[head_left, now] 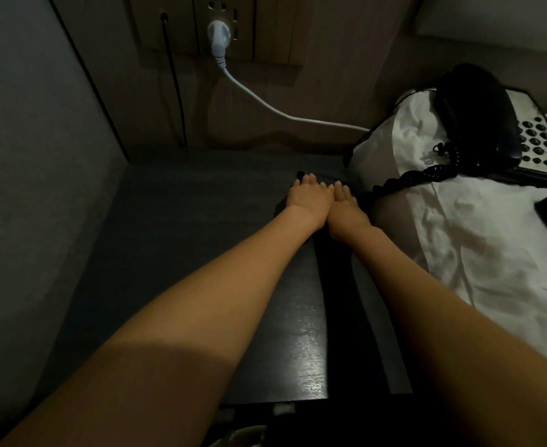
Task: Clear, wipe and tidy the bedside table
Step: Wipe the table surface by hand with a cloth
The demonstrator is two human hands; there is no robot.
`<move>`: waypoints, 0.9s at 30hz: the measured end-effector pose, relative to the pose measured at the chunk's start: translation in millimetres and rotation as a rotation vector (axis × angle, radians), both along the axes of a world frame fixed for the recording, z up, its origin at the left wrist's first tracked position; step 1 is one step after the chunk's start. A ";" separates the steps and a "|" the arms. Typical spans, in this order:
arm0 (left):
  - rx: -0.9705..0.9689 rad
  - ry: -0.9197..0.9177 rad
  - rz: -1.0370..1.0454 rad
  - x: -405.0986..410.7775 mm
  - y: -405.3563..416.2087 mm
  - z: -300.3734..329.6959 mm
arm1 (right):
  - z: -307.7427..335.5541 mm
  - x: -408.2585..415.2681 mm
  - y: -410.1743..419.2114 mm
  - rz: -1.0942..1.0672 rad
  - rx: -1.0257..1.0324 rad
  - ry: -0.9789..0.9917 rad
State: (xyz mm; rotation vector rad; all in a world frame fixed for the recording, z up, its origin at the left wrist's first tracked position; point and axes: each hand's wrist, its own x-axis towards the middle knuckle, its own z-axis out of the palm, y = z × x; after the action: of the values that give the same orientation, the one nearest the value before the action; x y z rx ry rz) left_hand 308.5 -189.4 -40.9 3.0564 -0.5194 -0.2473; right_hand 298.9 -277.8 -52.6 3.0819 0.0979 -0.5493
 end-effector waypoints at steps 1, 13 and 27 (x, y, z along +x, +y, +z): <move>0.003 -0.008 0.012 1.3 7.7 -0.5 | 0.5 1.9 8.0 0.005 0.003 -0.002; 0.028 -0.011 0.263 -9.4 167.6 -12.9 | -5.7 1.4 164.5 0.223 0.092 -0.032; 0.013 -0.024 0.431 -35.1 288.9 -17.0 | -5.0 -10.3 283.6 0.387 0.170 -0.028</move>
State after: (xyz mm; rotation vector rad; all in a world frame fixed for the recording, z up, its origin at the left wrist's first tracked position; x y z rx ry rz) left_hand 273.4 99.5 -57.9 3.0837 0.1460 -0.1969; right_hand 288.6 5.8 -57.7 3.1004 0.7578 -0.4979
